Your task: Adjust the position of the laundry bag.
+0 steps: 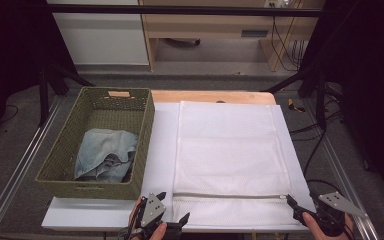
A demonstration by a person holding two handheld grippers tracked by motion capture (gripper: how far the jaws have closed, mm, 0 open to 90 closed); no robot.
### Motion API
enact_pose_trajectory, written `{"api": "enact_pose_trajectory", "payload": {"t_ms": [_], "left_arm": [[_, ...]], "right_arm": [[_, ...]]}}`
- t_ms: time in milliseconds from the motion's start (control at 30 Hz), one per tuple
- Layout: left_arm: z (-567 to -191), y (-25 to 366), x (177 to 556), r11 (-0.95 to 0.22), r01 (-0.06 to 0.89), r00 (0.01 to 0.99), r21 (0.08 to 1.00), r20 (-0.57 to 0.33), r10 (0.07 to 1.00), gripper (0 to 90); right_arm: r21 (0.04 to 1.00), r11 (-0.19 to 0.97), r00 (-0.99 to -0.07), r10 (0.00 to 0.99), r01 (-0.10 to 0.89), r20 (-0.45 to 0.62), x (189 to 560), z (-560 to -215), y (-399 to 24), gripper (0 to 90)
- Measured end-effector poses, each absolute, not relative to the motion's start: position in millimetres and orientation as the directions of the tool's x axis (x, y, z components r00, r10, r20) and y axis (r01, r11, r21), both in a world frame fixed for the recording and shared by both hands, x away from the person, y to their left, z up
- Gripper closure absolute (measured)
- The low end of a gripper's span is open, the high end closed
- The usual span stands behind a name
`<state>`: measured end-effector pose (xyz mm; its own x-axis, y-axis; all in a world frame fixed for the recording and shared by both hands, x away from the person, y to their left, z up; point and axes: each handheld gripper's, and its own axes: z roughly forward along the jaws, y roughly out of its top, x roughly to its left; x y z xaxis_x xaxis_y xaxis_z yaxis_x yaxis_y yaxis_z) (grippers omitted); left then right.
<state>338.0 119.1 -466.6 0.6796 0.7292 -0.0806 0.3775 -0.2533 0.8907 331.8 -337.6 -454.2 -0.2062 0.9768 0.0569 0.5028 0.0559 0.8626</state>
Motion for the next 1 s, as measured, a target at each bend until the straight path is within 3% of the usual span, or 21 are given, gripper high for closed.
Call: {"api": "enact_pose_trajectory", "payload": {"t_ms": [467,500,1000], "left_arm": [[-463,121,336,-0.226,0.346,0.664,0.910,-0.067,0.745,4.9],[-463,121,336,-0.227,0.346,0.664,0.910,-0.066,0.745,4.9],[-465,120,336,-0.240,0.350,0.662,0.905,-0.058,0.747,5.7]], "right_arm": [[0.879,0.063,-0.198,0.980,0.473,0.036,331,-452,-338,34.3],[0.877,0.062,-0.196,0.980,0.477,0.037,333,-454,-340,38.9],[0.836,0.036,-0.186,0.979,0.548,0.079,344,-466,-351,56.4]]}}
